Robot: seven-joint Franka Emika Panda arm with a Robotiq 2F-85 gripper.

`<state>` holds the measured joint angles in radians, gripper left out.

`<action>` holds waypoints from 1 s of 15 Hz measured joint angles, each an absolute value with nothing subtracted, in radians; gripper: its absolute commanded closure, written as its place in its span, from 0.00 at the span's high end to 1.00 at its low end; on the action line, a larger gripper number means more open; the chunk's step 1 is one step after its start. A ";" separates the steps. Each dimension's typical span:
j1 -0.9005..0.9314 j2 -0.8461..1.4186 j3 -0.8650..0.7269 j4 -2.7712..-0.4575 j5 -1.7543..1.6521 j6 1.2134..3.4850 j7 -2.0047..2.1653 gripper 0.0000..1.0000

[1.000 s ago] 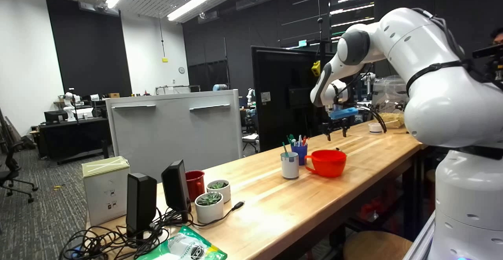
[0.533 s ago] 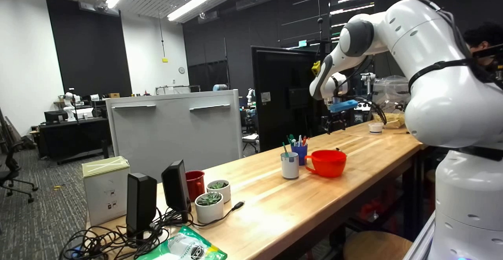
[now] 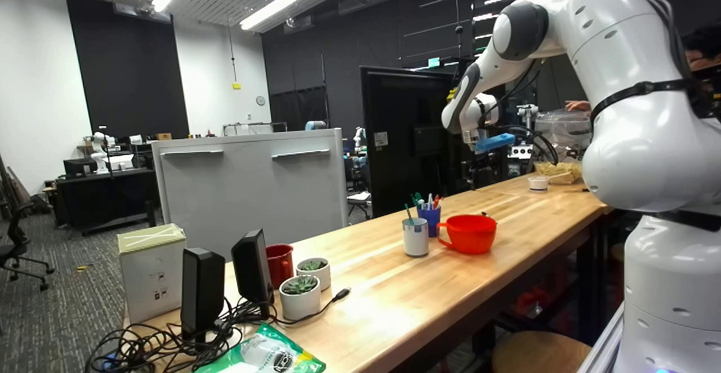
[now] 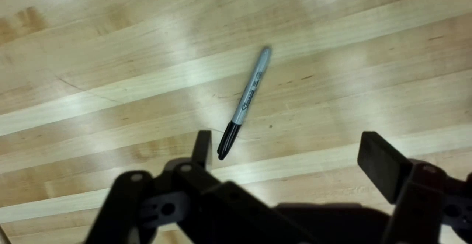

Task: Move the black and white marker to the right

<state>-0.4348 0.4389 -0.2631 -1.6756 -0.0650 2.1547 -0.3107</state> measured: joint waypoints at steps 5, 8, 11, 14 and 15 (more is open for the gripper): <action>-0.407 0.365 -0.253 -1.778 -0.083 2.138 -0.393 1.00; -0.403 0.324 -0.238 -1.832 -0.083 2.132 -0.452 1.00; -0.389 0.275 -0.230 -1.883 -0.083 2.109 -0.493 1.00; -0.362 0.219 -0.228 -1.946 -0.092 2.107 -0.504 1.00; -0.351 0.200 -0.228 -1.967 -0.098 2.107 -0.503 1.00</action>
